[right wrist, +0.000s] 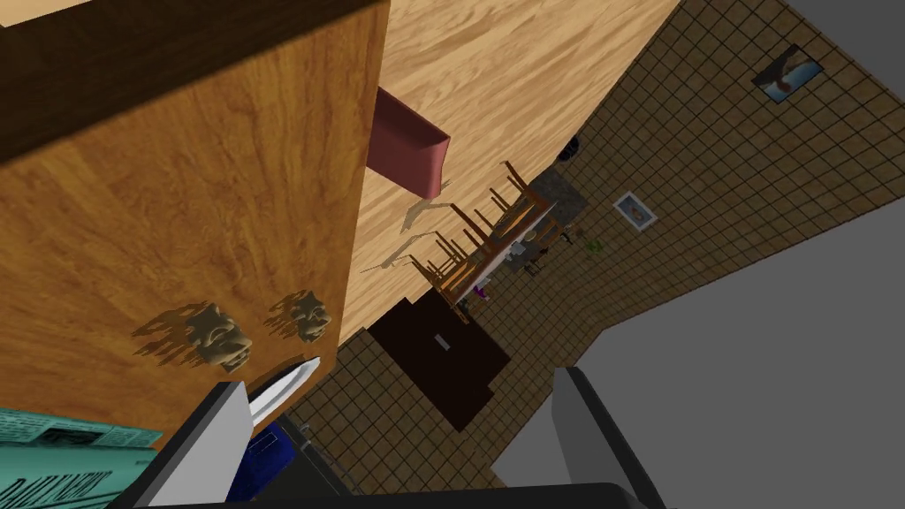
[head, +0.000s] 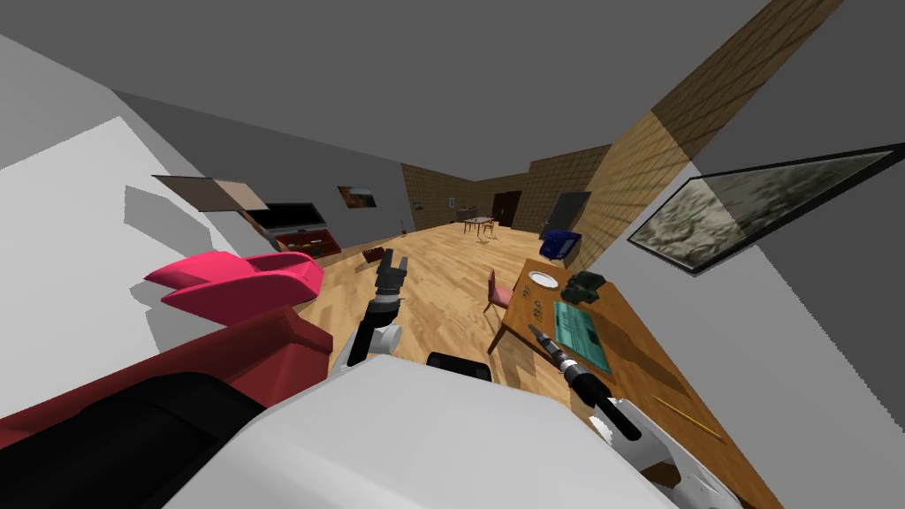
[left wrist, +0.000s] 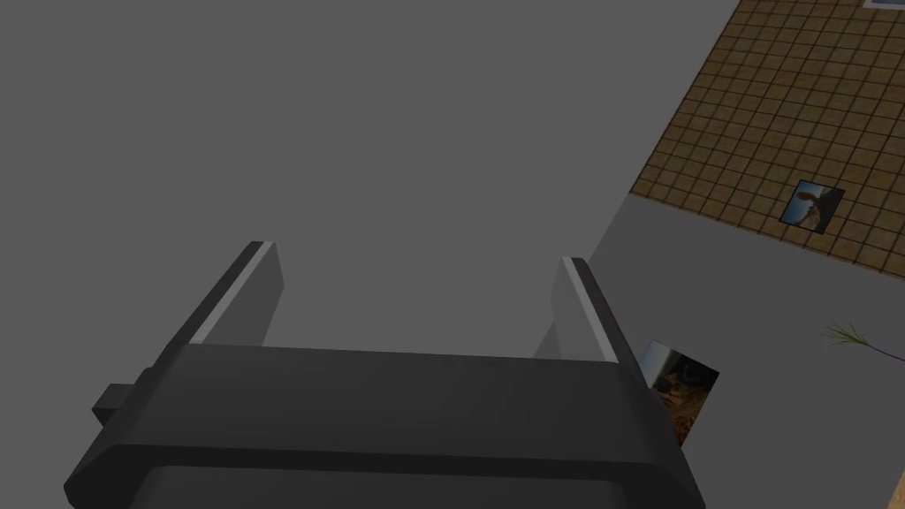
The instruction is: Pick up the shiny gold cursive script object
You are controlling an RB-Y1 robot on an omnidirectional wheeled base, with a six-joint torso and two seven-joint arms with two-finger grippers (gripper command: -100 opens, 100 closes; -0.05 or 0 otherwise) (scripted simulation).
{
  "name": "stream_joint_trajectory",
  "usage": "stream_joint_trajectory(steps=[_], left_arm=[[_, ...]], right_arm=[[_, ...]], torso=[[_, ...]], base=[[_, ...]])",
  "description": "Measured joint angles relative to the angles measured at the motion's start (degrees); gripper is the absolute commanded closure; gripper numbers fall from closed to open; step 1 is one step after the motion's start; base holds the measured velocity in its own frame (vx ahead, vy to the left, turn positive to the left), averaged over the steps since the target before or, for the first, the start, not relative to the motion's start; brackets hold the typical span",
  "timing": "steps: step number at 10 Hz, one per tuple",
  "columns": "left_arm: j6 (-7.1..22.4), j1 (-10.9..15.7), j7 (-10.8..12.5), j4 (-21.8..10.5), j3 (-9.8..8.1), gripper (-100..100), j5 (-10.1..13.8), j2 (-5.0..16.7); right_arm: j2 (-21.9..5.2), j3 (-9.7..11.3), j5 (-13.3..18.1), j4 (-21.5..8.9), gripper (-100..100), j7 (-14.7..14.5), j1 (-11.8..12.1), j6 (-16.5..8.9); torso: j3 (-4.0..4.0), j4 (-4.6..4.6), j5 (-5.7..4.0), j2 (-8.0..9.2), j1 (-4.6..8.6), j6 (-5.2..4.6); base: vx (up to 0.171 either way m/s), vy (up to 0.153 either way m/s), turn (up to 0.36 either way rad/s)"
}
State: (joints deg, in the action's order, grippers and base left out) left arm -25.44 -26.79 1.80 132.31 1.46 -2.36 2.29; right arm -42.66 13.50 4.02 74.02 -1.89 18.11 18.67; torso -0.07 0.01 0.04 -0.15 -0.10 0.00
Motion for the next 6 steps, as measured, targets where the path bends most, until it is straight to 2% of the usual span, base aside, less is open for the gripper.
stream_joint_trajectory(steps=[1,2,4,5,6], left_arm=[[0.00,-0.01,0.00,0.00,0.00,0,0.00,0.00],[0.00,-0.01,0.00,0.00,-0.01,0,0.00,0.00],[0.00,-0.01,0.00,0.00,-0.01,0,0.00,0.00],[0.00,-0.01,0.00,0.00,0.00,0,0.00,0.00],[0.00,-0.01,0.00,0.00,-0.01,0,0.00,0.00]], right_arm=[[-0.03,0.17,0.24,-1.36,-100,-0.34,-0.09,-0.27],[0.31,0.51,0.41,-4.09,-100,-0.55,-1.05,0.20],[-1.02,0.91,0.71,-7.79,-100,-0.72,-0.69,-0.46],[-1.30,0.85,1.08,-9.61,-100,-1.22,0.25,-0.72],[-1.62,0.98,1.26,-11.29,-100,-1.51,0.46,-1.08]], torso=[[-0.03,0.02,0.00,-0.05,0.00,-0.02],[0.00,0.01,-0.01,0.02,0.05,-0.04],[-0.08,0.03,0.00,-0.12,0.01,-0.05],[-0.13,0.05,0.00,-0.22,0.01,-0.01],[-0.13,0.06,0.00,-0.21,0.01,-0.03]], base=[[0.038,0.019,0.017],[0.079,0.048,0.315],[0.106,0.033,0.143],[0.110,0.030,0.118],[0.127,0.034,0.279]])
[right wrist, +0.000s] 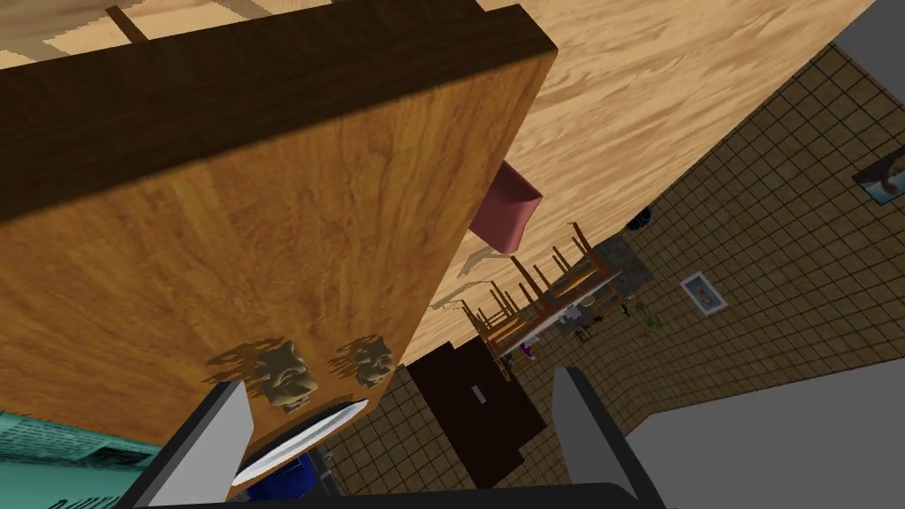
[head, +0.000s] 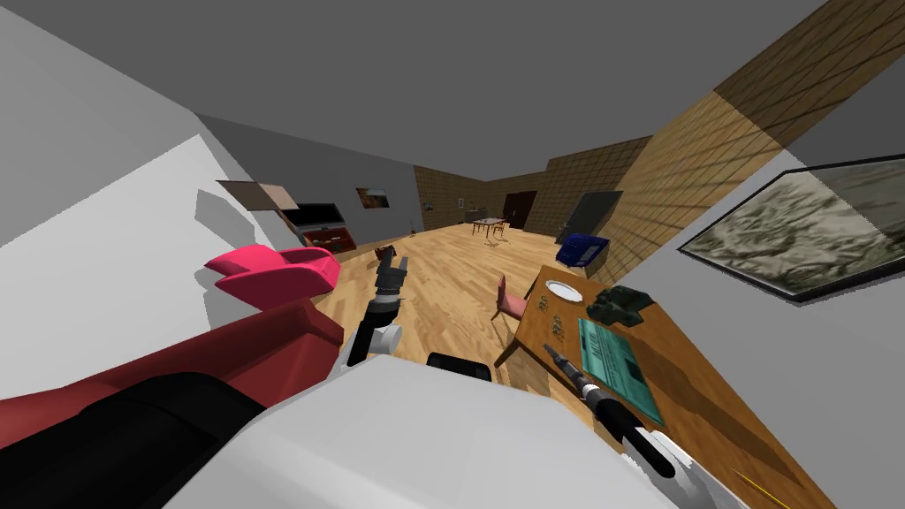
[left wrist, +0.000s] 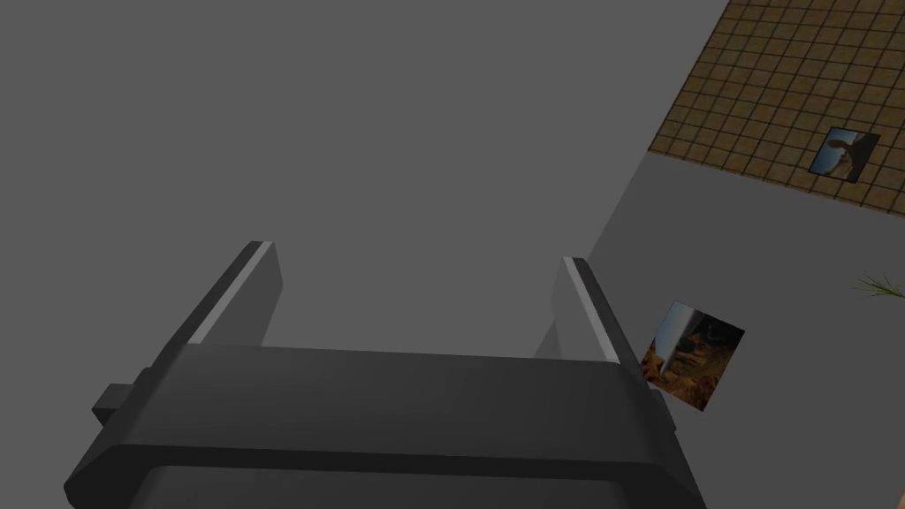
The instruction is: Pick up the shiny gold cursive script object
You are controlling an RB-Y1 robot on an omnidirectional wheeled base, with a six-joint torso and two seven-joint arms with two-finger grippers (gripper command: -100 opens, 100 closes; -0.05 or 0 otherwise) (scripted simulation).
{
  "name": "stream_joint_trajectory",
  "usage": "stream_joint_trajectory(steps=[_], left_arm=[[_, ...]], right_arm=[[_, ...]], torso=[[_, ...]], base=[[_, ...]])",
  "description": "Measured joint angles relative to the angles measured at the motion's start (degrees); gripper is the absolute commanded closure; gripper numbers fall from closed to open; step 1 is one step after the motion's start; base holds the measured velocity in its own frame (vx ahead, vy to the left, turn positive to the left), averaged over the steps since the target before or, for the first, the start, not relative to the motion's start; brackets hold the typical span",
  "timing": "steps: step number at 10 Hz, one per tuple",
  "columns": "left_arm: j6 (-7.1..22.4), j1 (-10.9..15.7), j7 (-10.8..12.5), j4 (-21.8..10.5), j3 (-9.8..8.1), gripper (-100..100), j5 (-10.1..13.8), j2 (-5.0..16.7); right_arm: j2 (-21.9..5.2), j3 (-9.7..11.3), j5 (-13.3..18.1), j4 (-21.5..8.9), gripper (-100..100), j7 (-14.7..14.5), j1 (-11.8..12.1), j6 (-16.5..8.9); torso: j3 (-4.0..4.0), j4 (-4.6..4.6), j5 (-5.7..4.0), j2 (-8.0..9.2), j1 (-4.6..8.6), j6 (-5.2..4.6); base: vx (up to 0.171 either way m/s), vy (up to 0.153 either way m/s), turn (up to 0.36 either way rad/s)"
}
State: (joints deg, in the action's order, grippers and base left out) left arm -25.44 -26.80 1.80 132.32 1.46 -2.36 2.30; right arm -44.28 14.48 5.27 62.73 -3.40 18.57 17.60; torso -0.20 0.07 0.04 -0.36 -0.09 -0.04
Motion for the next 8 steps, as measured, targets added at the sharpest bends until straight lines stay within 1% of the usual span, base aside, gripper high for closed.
stream_joint_trajectory(steps=[1,2,3,4,5,6,7,8], left_arm=[[0.00,0.01,0.00,0.00,0.01,0,0.00,0.00],[0.00,0.00,0.00,0.00,0.00,0,0.00,0.00],[0.00,0.00,0.00,0.00,0.00,0,0.00,0.00],[0.00,0.00,0.00,0.00,0.00,0,0.00,0.00],[0.00,0.00,0.00,0.00,0.00,0,0.00,0.00],[0.00,0.00,0.00,0.00,0.00,0,0.00,0.00],[0.00,0.00,0.00,0.00,0.00,0,0.00,0.00],[0.00,0.00,0.00,0.00,-0.01,0,0.00,0.00]], right_arm=[[-0.53,0.11,0.30,-2.69,-100,-0.29,0.42,0.34],[-0.29,-0.12,0.57,-4.76,-100,-0.89,0.87,0.48],[-1.04,-0.13,0.80,-6.86,-100,-1.21,1.86,0.39],[-1.70,0.50,0.93,-9.40,-100,-0.88,1.10,0.30],[-2.08,1.17,1.32,-12.40,-100,-0.71,0.60,-0.40],[-2.13,0.54,1.45,-12.55,-100,-1.24,2.14,-0.87],[-2.93,1.05,1.69,-15.85,-100,-1.17,2.11,-0.40],[-2.97,0.85,1.87,-16.16,-100,-1.39,2.91,-0.87]], torso=[[-0.03,0.00,0.00,-0.06,0.00,0.05],[-0.01,0.01,-0.01,0.00,0.02,-0.02],[-0.05,0.01,0.01,-0.11,-0.01,0.03],[-0.04,0.02,0.00,-0.07,0.01,0.01],[-0.04,0.01,0.00,-0.07,-0.01,0.04],[0.00,0.00,0.00,0.01,0.04,-0.03],[-0.05,0.01,-0.01,-0.10,0.10,0.03],[-0.04,0.01,-0.02,-0.07,0.09,0.00]], base=[[0.110,0.019,0.110],[0.149,0.032,0.212],[0.124,0.020,0.113],[0.121,0.026,0.234],[0.109,0.002,0.118],[0.146,-0.010,0.198],[0.131,-0.014,0.149],[0.152,0.010,0.227]])
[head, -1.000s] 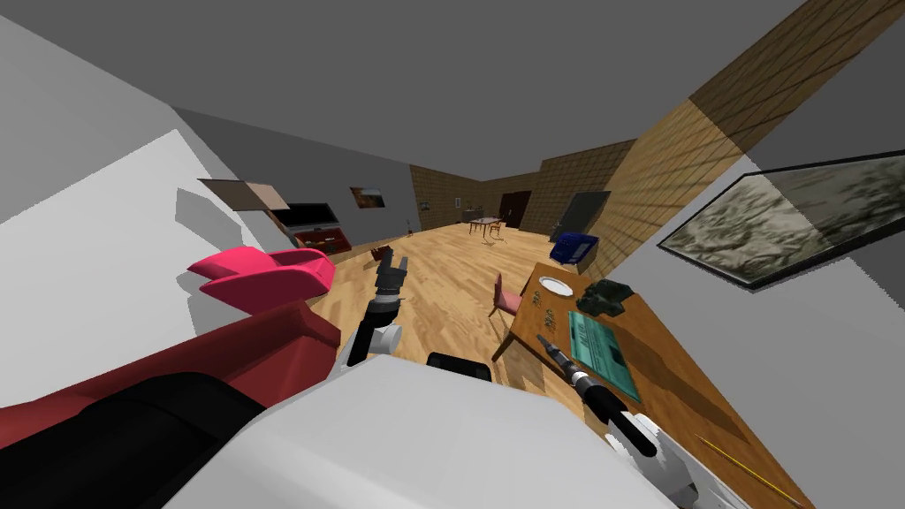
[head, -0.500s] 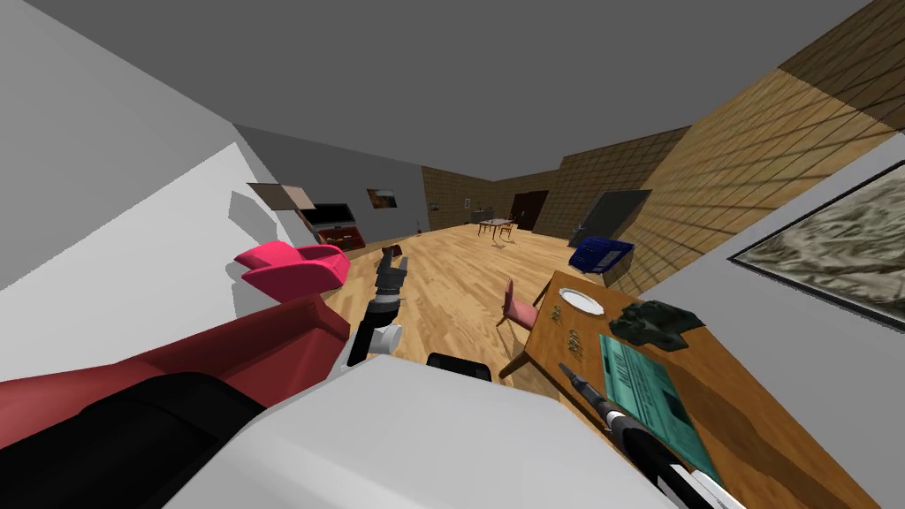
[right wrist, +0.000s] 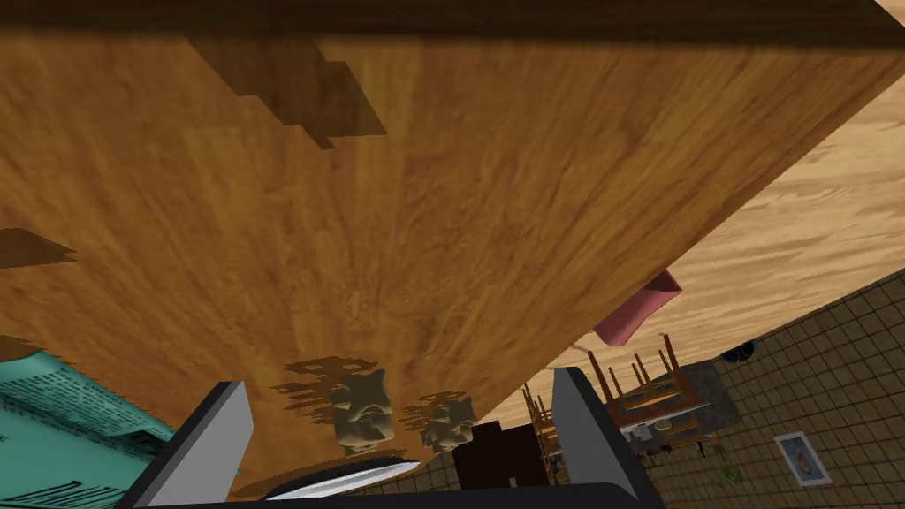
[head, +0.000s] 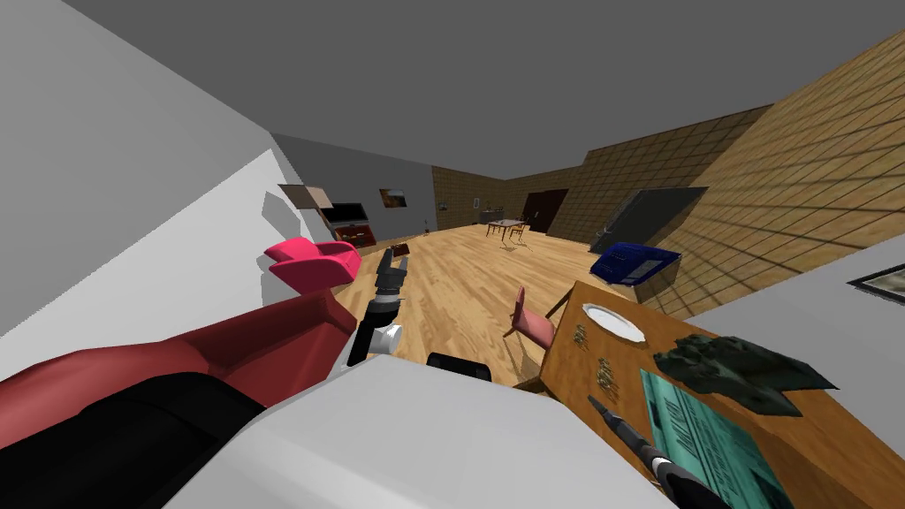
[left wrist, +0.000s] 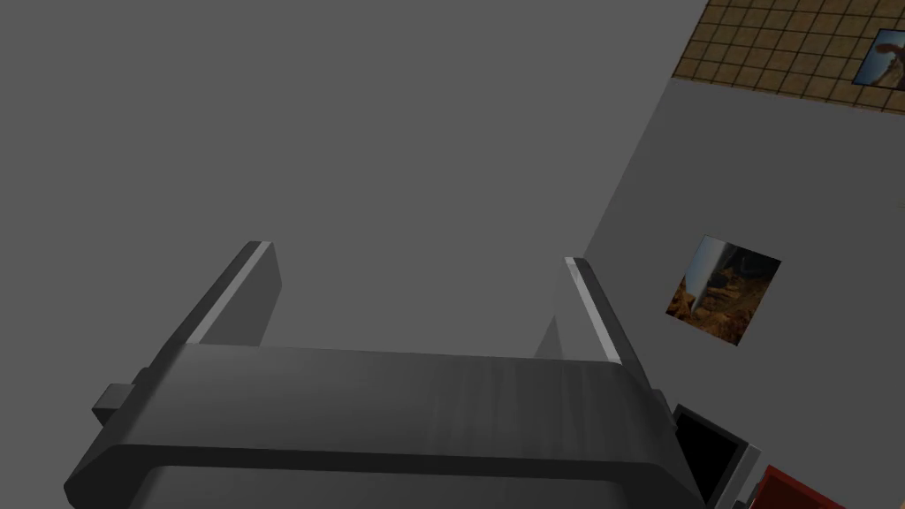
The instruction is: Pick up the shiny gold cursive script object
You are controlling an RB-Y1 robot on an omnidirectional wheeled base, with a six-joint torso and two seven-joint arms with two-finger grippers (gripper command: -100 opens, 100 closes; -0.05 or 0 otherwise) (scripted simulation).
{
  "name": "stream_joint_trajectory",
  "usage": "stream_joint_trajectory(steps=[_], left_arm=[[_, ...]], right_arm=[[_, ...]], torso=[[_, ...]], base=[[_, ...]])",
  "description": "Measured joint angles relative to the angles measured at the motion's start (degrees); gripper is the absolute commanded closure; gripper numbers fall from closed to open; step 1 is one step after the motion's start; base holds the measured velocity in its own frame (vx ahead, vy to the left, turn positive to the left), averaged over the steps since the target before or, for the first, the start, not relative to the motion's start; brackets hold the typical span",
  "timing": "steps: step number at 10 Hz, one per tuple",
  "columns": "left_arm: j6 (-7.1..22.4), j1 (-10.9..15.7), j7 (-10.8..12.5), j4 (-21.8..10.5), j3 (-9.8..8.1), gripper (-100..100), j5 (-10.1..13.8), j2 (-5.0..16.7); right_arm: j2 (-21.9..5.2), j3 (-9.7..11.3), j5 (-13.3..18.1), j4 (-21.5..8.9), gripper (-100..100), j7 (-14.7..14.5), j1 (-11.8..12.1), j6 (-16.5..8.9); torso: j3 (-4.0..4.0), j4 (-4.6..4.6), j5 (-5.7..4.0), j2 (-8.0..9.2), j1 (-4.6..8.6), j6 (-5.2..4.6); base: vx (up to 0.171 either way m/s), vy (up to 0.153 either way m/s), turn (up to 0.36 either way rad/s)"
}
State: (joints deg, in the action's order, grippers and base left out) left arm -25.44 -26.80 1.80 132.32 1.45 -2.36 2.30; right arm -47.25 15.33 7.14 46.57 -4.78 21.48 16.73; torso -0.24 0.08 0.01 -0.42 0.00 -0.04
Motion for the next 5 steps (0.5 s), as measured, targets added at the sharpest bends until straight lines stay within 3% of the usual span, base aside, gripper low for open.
stream_joint_trajectory(steps=[1,2,4,5], left_arm=[[0.00,0.00,0.00,0.00,0.00,0,0.00,0.00],[0.00,0.00,0.00,0.00,0.00,0,0.00,0.00],[0.00,0.00,0.00,0.00,0.00,0,0.00,0.00],[0.00,0.01,0.00,0.00,0.00,0,0.00,0.00]], right_arm=[[-0.44,0.18,0.29,-2.53,-100,-0.16,0.54,0.02],[-1.67,-0.31,0.36,0.24,-100,-0.18,4.22,-2.44],[-0.94,-0.15,0.90,-2.22,-100,-0.84,3.10,-1.90],[-1.14,-0.32,0.83,-2.03,-100,-0.90,3.83,-2.15]], torso=[[-0.03,0.01,0.02,-0.07,-0.06,0.03],[-0.15,0.05,0.02,-0.29,0.05,0.04],[0.06,-0.01,0.01,0.12,-0.09,-0.03],[0.23,-0.08,0.03,0.42,-0.12,-0.05]], base=[[0.234,-0.032,0.328],[0.176,-0.029,0.120],[0.027,0.004,-0.013],[-0.027,0.006,-0.006]])
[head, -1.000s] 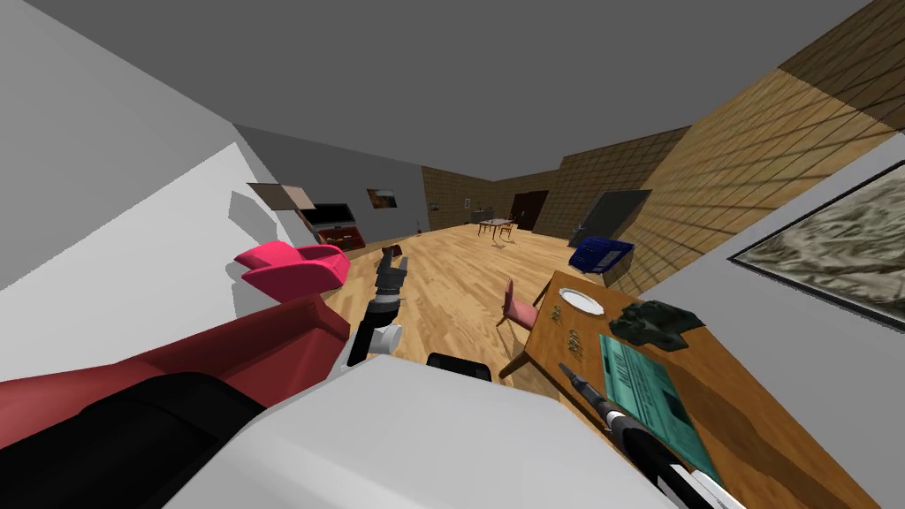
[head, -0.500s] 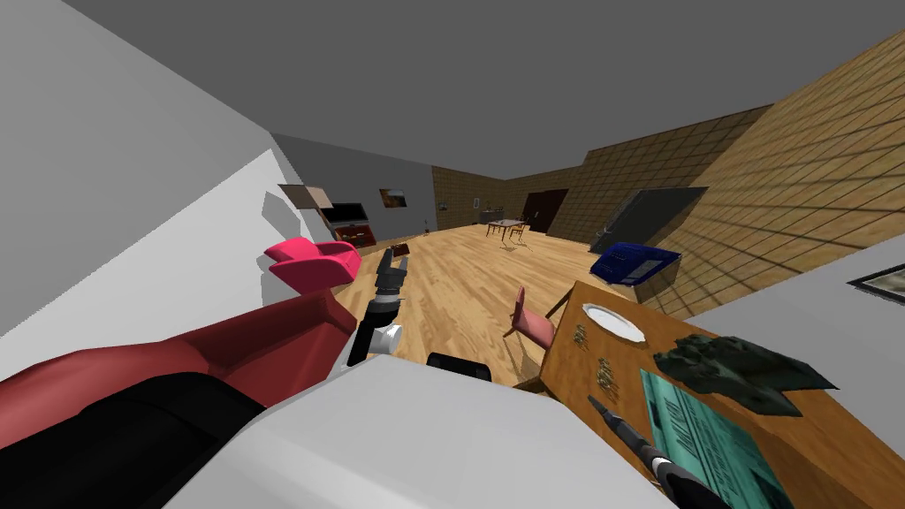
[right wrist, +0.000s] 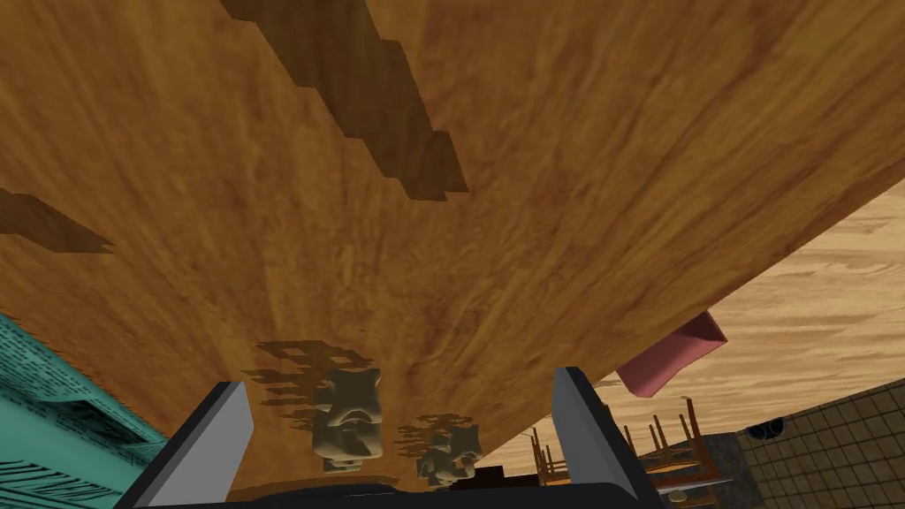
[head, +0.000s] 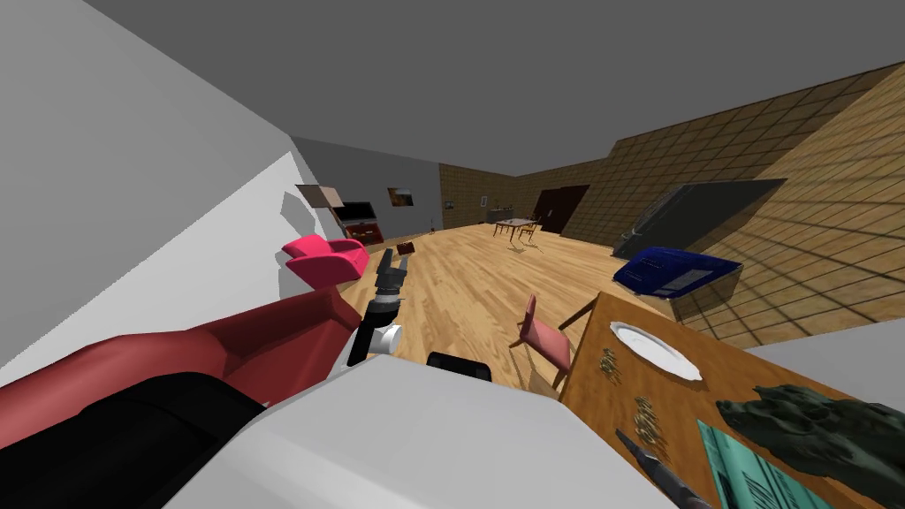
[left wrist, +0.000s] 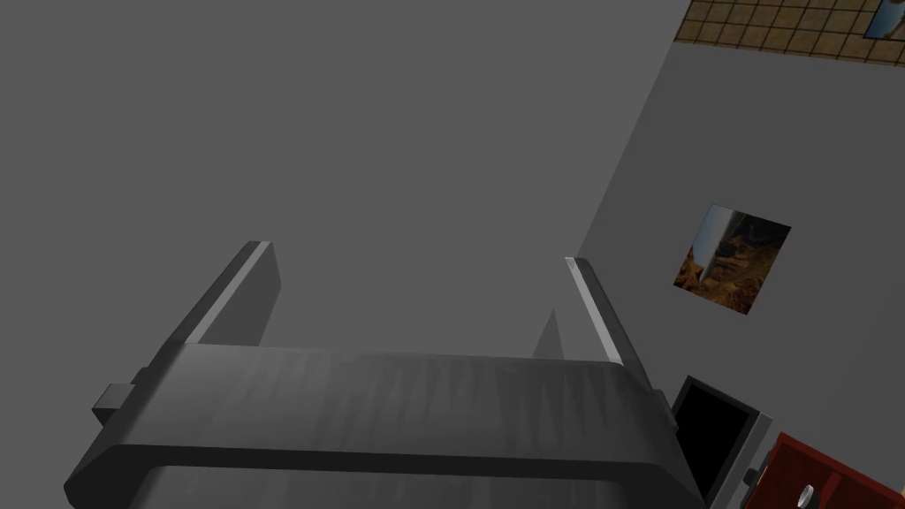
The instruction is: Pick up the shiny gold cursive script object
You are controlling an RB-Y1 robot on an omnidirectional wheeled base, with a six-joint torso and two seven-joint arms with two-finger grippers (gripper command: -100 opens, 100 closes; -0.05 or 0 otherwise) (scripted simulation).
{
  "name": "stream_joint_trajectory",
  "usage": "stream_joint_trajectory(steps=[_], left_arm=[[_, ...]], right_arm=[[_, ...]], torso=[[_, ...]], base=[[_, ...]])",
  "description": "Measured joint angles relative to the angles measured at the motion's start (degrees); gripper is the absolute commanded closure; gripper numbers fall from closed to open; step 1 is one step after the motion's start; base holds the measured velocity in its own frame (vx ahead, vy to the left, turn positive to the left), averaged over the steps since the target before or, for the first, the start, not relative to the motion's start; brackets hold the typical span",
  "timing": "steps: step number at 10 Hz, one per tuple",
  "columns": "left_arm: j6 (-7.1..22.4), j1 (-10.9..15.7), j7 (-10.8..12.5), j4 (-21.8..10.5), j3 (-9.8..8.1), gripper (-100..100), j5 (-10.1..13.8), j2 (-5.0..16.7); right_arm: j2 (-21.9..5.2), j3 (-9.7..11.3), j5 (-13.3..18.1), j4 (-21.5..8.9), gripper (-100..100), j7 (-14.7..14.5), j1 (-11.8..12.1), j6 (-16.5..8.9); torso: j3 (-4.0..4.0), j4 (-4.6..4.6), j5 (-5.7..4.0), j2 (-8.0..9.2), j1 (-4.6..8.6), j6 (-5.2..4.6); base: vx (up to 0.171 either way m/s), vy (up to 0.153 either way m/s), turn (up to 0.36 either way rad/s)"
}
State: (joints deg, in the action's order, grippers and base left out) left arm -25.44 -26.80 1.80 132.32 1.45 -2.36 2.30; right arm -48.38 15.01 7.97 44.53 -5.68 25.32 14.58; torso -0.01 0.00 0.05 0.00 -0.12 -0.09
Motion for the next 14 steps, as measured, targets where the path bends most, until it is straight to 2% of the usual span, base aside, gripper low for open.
stream_joint_trajectory(steps=[2,3,4,5,6,7,8,9,10,11,12,13,14], left_arm=[[0.00,0.00,0.00,0.00,0.00,0,0.00,0.00],[0.00,0.00,0.00,0.00,0.00,0,0.00,0.00],[0.00,-0.01,0.00,0.00,0.00,0,0.00,0.01],[0.00,-0.02,0.00,0.00,-0.01,0,0.00,0.01],[0.00,-0.01,0.00,0.00,-0.01,0,0.00,0.00],[0.00,0.00,0.00,0.00,0.00,0,0.00,0.00],[0.00,0.00,0.00,0.00,0.00,0,0.00,0.00],[0.00,-0.01,0.00,0.00,0.00,0,0.00,0.00],[0.00,-0.01,0.00,0.00,0.00,0,0.00,0.00],[0.00,-0.01,0.00,0.00,0.00,0,0.00,0.00],[0.00,-0.01,0.00,0.00,-0.01,0,0.00,0.00],[0.00,-0.01,0.00,0.00,0.00,0,0.00,0.00],[0.00,-0.02,0.00,0.00,-0.01,0,0.00,0.01]], right_arm=[[0.28,0.29,0.13,-2.74,-100,-0.01,-0.96,0.56],[0.67,-0.02,0.48,-5.84,-100,-0.61,-0.69,1.73],[-0.61,0.68,0.64,-4.81,-100,0.00,1.18,0.03],[-0.40,0.73,0.89,-6.12,-100,0.01,1.04,-0.40],[-0.23,0.11,0.87,-5.78,-100,-0.50,2.10,-0.62],[0.08,0.24,1.01,-7.63,-100,-0.75,1.27,-0.02],[0.91,0.55,1.55,-13.14,-100,-1.28,-0.39,2.16],[0.26,0.88,1.57,-11.81,-100,-0.91,0.84,1.33],[1.08,0.48,1.94,-15.38,-100,-1.58,0.68,1.80],[1.01,0.55,2.07,-15.94,-100,-1.83,1.06,1.85],[0.60,0.61,1.99,-14.66,-100,-1.54,1.89,1.12],[1.47,0.56,2.56,-19.35,-100,-2.18,1.52,2.20],[1.70,0.58,2.79,-20.21,-100,-2.58,1.94,2.19]], torso=[[0.10,-0.05,-0.01,0.16,0.00,0.01],[-0.05,0.00,-0.01,-0.14,0.06,0.07],[-0.27,0.08,-0.02,-0.52,0.16,0.10],[-0.31,0.11,-0.05,-0.56,0.18,0.03],[-0.18,0.07,-0.03,-0.31,0.09,0.00],[-0.03,0.01,-0.02,-0.05,0.01,0.02],[-0.08,0.01,-0.01,-0.17,0.03,0.07],[-0.12,0.04,-0.01,-0.22,0.05,0.02],[-0.17,0.05,-0.02,-0.32,0.05,0.05],[-0.16,0.05,-0.02,-0.29,0.08,0.02],[-0.08,0.03,-0.02,-0.14,0.08,0.00],[-0.21,0.06,-0.03,-0.41,0.10,0.08],[-0.28,0.10,-0.05,-0.49,0.22,0.04]], base=[[0.034,-0.004,0.121],[0.200,-0.038,0.339],[0.175,-0.048,0.090],[0.083,-0.022,-0.035],[0.008,0.000,-0.022],[0.070,-0.006,0.195],[0.092,-0.018,0.110],[0.116,-0.014,0.190],[0.100,-0.027,0.082],[0.047,-0.029,-0.022],[0.151,-0.029,0.274],[0.165,-0.072,0.166],[0.080,-0.056,0.008]])
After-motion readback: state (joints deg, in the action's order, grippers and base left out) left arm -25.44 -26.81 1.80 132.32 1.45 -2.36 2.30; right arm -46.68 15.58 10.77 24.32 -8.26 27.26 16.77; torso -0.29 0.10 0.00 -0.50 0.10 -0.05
